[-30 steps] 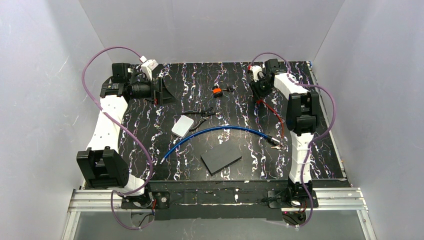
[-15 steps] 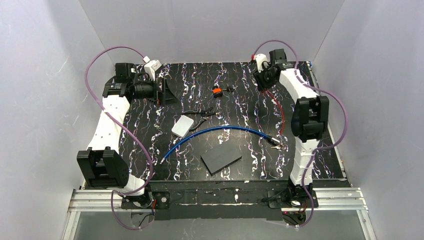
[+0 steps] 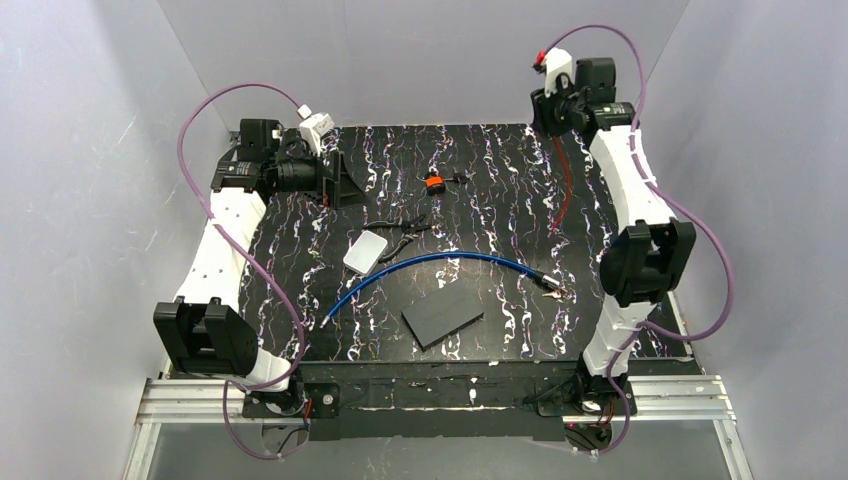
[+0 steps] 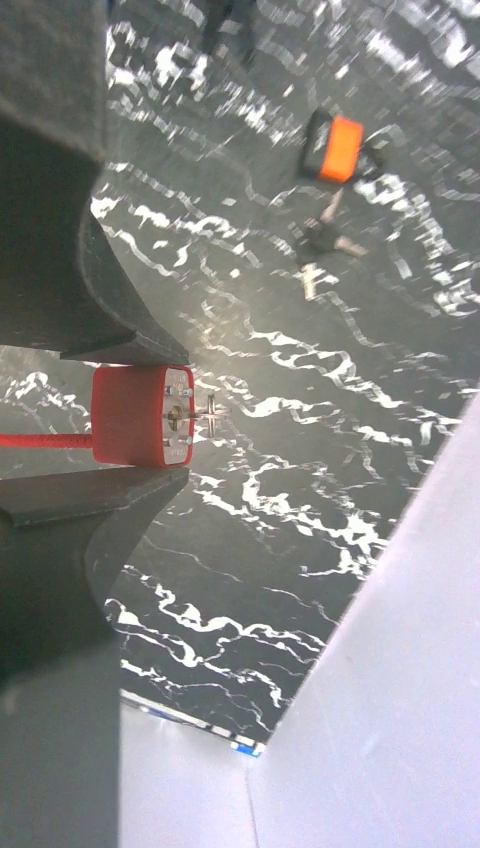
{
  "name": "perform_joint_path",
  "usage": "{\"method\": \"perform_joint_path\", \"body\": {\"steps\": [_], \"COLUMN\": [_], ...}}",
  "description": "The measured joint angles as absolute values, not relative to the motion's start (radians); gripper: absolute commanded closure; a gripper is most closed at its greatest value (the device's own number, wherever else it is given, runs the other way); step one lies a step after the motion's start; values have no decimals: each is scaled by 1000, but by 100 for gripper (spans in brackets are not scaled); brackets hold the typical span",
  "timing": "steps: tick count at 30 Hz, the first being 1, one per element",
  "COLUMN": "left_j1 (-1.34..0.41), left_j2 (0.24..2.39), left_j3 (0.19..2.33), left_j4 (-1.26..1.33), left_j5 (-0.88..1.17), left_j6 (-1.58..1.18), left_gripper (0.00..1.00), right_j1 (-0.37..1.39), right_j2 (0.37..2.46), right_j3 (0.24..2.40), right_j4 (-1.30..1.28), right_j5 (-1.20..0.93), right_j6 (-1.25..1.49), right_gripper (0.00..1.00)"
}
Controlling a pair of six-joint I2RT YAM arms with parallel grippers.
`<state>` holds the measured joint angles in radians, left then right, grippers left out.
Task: Lock with the key
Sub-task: Pick up the lock from the center of the board, then lock the lock.
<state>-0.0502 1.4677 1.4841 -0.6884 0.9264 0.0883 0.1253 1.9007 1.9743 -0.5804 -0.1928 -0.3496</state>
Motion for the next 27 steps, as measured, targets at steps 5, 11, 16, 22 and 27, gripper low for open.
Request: {"method": "perform_joint_path", "body": {"steps": [5,11,16,22,27], "left_j1": [-68,-142,-225,-298,-319], "left_j2": [1468,1468,1454,1388,1359], "left_j3": [1504,1508,1496,1365,1271], "left_j4": [-687,-677,-632,-470,-323], "left_j5": [978,1008,979,960,952], "left_j6": [79,70,69,12,-38], "left_gripper": [2,2,2,2,2], "right_j1": [120,122,126,126,133], "right_j2": [1837,1750,1729,1717,1717], "right_j3": [2025,1997,1933,1677,1559], "right_j4": [-539,-393,-253,-27,108], "right_j5": [-333,-567,-653,-757,-812], "right_j6": [-224,68,336,715,908], "right_gripper": [99,99,99,99,99]}}
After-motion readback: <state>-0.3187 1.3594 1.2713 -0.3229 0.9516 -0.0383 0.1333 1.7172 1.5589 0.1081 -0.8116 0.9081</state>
